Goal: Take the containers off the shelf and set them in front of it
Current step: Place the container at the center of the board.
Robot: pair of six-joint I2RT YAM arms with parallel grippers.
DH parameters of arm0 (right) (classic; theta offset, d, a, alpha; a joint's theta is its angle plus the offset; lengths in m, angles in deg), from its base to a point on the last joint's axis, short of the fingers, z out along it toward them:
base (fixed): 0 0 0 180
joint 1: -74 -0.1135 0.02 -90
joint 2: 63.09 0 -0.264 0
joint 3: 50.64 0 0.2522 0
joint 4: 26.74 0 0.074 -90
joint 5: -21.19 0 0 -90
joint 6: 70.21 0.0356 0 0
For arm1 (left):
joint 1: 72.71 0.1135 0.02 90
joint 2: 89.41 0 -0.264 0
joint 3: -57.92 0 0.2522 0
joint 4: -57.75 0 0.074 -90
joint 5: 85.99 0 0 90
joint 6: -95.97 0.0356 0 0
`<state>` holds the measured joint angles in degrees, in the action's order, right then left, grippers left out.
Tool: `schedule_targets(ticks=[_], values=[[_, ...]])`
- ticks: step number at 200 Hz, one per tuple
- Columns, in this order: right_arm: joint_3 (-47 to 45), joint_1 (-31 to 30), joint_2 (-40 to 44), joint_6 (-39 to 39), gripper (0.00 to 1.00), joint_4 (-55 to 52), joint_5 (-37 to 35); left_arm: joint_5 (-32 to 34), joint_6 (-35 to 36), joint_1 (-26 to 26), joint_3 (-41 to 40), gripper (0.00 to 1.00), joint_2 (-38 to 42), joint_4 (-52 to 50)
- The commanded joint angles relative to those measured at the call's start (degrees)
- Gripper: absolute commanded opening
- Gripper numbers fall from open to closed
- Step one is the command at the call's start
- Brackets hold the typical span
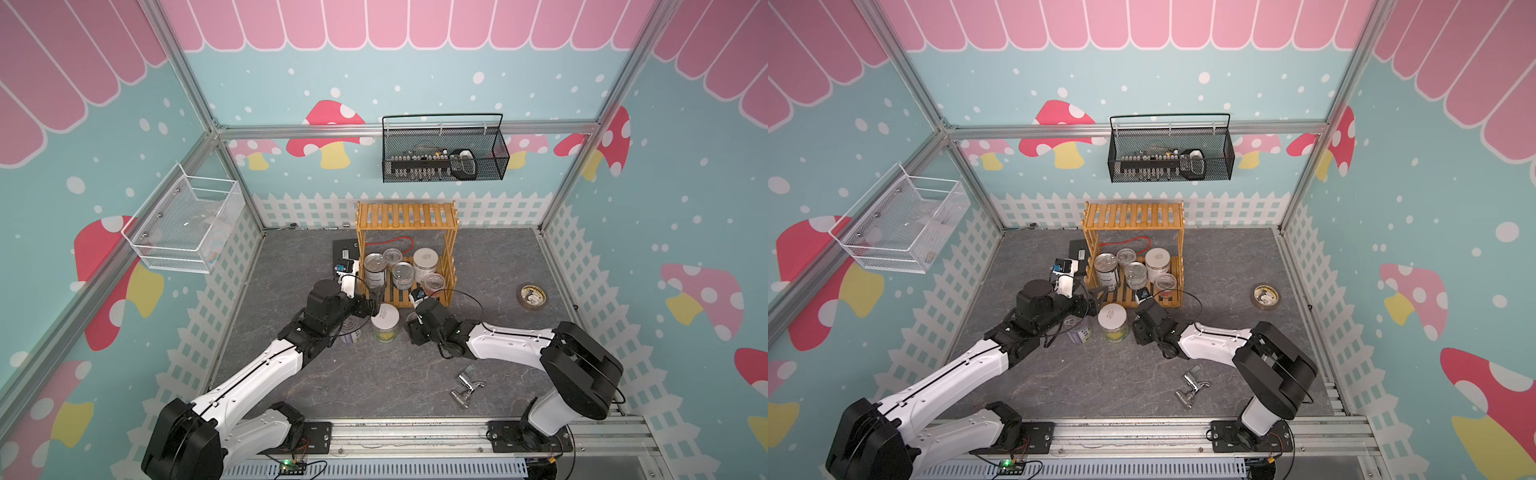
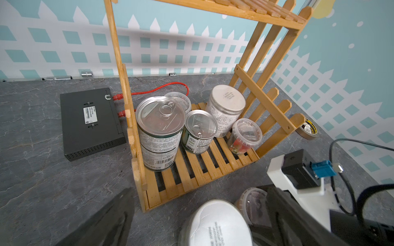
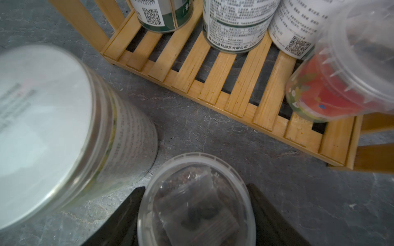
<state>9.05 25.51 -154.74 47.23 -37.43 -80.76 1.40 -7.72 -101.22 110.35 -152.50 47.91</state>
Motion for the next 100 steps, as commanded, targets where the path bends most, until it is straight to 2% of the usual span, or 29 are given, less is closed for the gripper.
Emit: schedule_targets(ticks=[1, 38, 100], values=[[0.93, -0.29, -1.02, -0.02, 0.71, -0.61, -0.44, -0.86, -0.02, 0.30, 1.39, 0.99, -0.63, -1.12], [1.48, -0.34, -1.23, 0.07, 0.75, -2.13, -0.56, -1.30, 0.03, 0.30, 1.49, 0.99, -1.17, -1.28], [2.62, -0.27, 0.36, 0.63, 0.93, -4.62, -0.78, -1.27, 0.05, 0.30, 1.53, 0.99, -1.16, -1.32]])
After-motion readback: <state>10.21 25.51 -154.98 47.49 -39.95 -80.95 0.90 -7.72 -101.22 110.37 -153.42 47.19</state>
